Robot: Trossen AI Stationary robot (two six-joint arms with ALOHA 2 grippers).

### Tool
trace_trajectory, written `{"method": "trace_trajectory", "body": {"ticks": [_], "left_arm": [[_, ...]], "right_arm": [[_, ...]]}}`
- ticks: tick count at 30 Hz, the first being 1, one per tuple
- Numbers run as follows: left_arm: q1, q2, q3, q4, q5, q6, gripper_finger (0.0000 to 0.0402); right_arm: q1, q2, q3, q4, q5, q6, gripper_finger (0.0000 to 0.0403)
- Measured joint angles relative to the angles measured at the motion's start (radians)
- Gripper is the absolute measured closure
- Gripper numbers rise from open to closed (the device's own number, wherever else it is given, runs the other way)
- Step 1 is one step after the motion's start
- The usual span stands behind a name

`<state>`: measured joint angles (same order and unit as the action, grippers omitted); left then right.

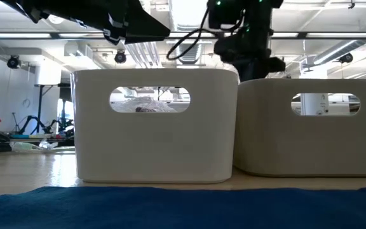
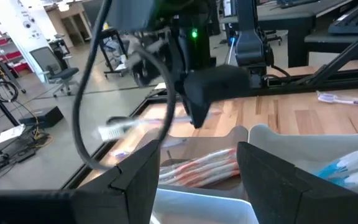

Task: Pick & Place Toothbrushes
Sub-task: Put the orange toothbrush into the black bin

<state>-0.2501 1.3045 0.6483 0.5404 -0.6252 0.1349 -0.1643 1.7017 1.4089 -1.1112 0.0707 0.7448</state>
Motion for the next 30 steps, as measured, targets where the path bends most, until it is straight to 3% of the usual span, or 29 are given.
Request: {"method": "trace_trajectory", "body": {"ticks": [8, 30], "left_arm": [[0.000, 0.000, 0.000, -0.016, 0.000, -0.002, 0.0184], [0.000, 0.000, 0.000, -0.014, 0.000, -0.005, 0.0184]], "right_arm": [[0.000, 0.082, 0.006, -0.015, -0.030, -0.017, 0.0356], [-0.002, 0.089, -0.093, 0.113, -0.052, -0.003, 0.0352]]}}
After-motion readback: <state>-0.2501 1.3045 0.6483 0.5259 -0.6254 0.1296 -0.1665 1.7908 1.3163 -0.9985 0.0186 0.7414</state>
